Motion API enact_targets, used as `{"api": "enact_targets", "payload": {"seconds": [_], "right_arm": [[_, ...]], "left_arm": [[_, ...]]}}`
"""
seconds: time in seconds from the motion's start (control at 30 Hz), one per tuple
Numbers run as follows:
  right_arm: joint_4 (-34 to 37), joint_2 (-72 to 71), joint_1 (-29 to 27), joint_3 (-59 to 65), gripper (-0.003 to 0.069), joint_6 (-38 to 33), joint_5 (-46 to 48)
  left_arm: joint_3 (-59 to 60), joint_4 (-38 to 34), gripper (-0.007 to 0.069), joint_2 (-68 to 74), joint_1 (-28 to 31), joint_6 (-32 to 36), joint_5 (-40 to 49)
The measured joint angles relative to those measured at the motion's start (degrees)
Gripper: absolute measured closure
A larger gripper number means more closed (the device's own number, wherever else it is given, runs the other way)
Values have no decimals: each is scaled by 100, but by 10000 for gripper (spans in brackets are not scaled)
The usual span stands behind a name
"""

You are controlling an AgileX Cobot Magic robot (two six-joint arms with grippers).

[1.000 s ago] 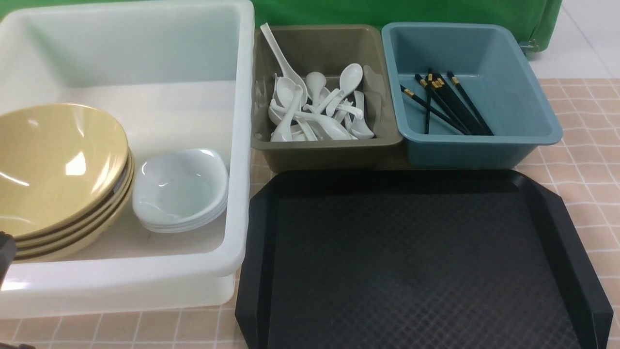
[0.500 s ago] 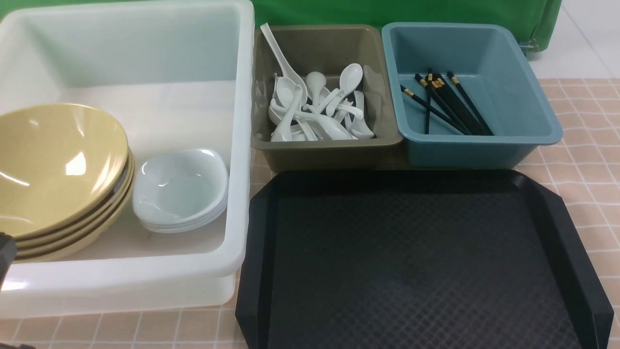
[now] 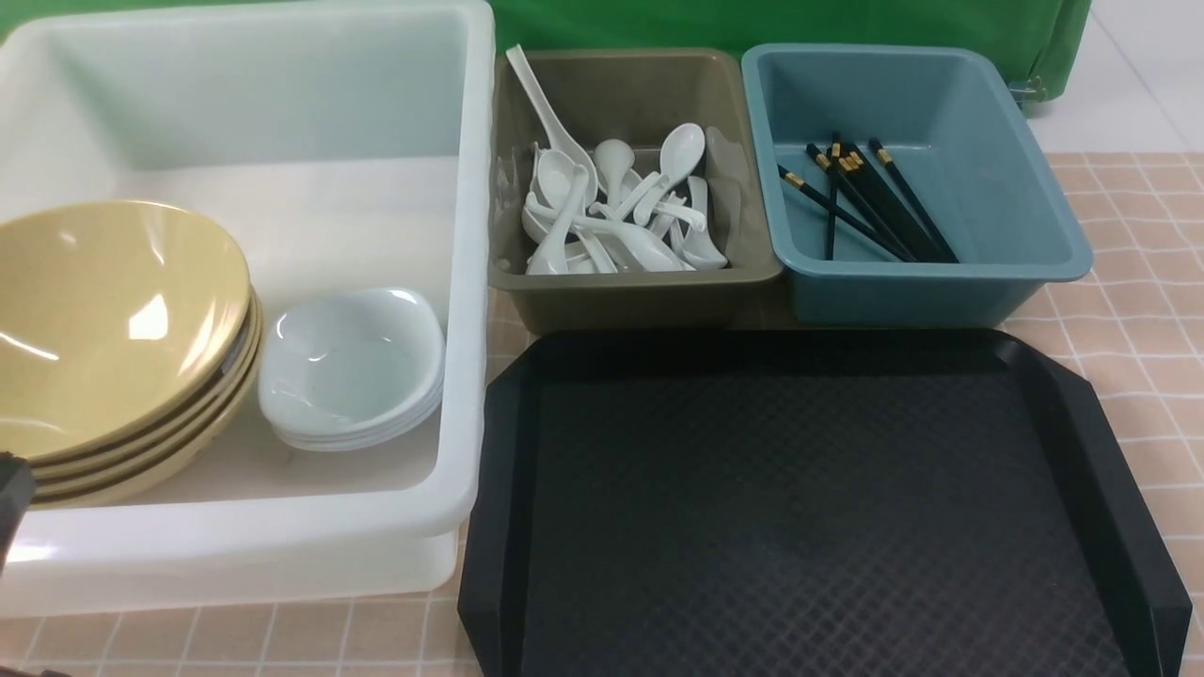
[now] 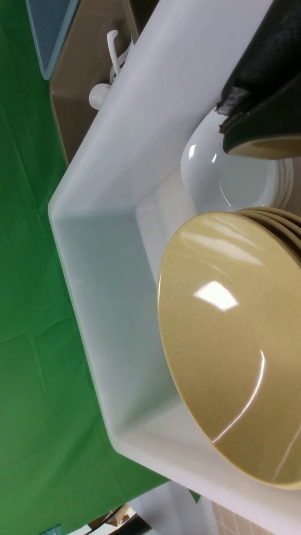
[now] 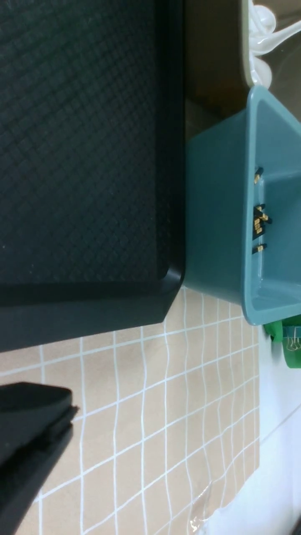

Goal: On brown table put chopsticks spoon bowls plates into blue grey white boxes.

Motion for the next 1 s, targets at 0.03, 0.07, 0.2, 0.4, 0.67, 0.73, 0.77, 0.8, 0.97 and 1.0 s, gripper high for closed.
{"api": "enact_targets", "payload": {"seconds": [0.03, 0.07, 0.2, 0.4, 0.67, 0.73, 0.77, 0.8, 0.97, 1.0], "right_arm": [[0, 0, 0, 0, 598, 0, 0], [0, 0, 0, 0, 596, 0, 0], [0, 0, 0, 0, 592, 0, 0], [0, 0, 0, 0, 587, 0, 2], [-2, -5, 0, 0, 578, 0, 9], [-7, -5, 0, 0, 573, 1, 14], [-7, -5, 0, 0, 572, 1, 14], [-7, -5, 0, 0, 571, 1, 14], [-7, -5, 0, 0, 566, 1, 14], [-7, -5, 0, 0, 564, 1, 14]], "left_arm": [[33, 0, 623, -88, 119, 0, 19], [71, 0, 623, -209, 277, 0, 46], [290, -533, 623, -605, 940, -170, -47], [1009, -1535, 623, -654, 1551, -201, -335], [1538, -2973, 623, -654, 1567, 1321, -40], [1533, -3206, 623, -654, 1542, 1809, 124], [1533, -3239, 623, -654, 1536, 1892, 129], [1533, -3246, 623, -654, 1536, 1916, 135], [1527, -3228, 623, -654, 1519, 2004, 162], [1524, -3122, 623, -654, 1519, 1870, 162]]}}
